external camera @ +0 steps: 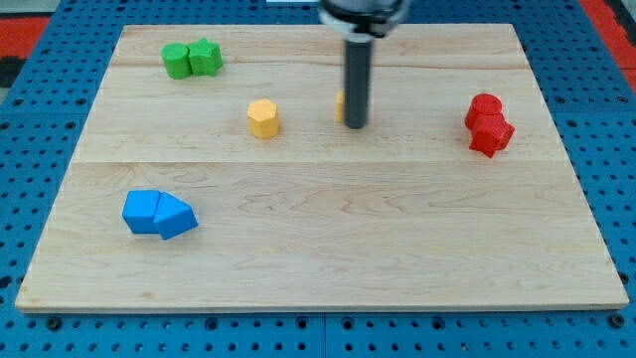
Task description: Push the yellow heart to the left of the red star
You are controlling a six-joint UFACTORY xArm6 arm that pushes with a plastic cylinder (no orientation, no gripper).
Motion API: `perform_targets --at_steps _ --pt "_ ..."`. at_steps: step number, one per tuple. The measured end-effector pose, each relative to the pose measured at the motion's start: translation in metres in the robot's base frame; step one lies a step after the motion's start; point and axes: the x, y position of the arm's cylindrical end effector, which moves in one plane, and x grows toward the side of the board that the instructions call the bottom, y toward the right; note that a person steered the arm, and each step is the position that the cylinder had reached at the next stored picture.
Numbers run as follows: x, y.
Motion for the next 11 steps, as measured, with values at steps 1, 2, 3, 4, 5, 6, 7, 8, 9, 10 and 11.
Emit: perform_targets --at_steps 1,2,3,4,5,6,7,8,9,10,11 --pt "0.003 0.015" --pt "0.019 -0.015" --pt "0.002 -0.073" --pt "-0.029 -0.074" --pt "-0.04 -0.043" --pt "-0.039 -0.02" --pt "-0.031 0.003" --pt "-0.021 0.033" --pt "-0.012 0.064" --pt "-0.003 0.072" --pt "0.002 0.019"
